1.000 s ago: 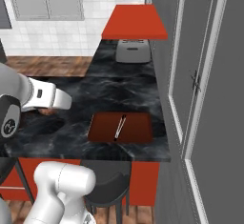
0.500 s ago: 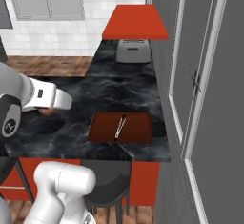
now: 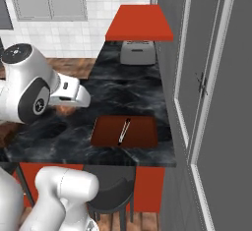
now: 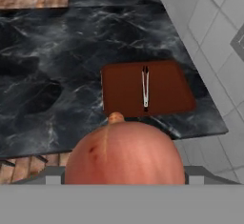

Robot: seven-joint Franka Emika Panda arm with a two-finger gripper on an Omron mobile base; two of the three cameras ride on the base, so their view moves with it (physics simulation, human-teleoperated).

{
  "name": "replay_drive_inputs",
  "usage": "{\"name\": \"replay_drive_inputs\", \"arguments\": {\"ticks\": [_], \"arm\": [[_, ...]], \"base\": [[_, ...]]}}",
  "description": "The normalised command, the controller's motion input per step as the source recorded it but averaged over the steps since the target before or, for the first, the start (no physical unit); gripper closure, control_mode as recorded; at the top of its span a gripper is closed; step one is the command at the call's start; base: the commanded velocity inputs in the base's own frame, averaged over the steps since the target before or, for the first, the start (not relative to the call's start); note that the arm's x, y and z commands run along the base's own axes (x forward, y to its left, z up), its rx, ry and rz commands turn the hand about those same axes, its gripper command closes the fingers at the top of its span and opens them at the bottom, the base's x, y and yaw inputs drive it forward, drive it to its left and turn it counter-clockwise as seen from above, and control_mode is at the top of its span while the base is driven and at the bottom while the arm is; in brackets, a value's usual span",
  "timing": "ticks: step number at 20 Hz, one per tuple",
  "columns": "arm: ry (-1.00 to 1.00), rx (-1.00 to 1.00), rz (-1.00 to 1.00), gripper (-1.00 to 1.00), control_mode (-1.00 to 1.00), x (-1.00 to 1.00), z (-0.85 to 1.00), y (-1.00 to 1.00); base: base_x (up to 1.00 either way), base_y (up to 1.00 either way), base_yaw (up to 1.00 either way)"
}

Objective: Gather the onion and potato from the fridge and place them on a tray on the dining counter. Then gather the steak and fish from the fridge and place them on the other tray.

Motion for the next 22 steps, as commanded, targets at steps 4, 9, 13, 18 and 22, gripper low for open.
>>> {"name": "replay_drive_inputs", "arguments": {"ticks": [4,9,13,18,22], "arm": [[0.06,0.0,0.0,1.0,-1.0,0.53,-0.46,-0.12],[0.01,0.0,-0.01,1.0,-1.0,0.65,-0.58,-0.15],[0.0,0.0,0.0,1.0,-1.0,0.69,-0.59,-0.02],[0.06,0.0,0.0,1.0,-1.0,0.45,-0.59,0.0],[0.1,0.0,0.0,1.0,-1.0,0.43,-0.67,0.0]], "base": [[0.0,0.0,0.0],[0.0,0.0,0.0],[0.0,0.0,0.0],[0.0,0.0,0.0],[0.0,0.0,0.0]]}}
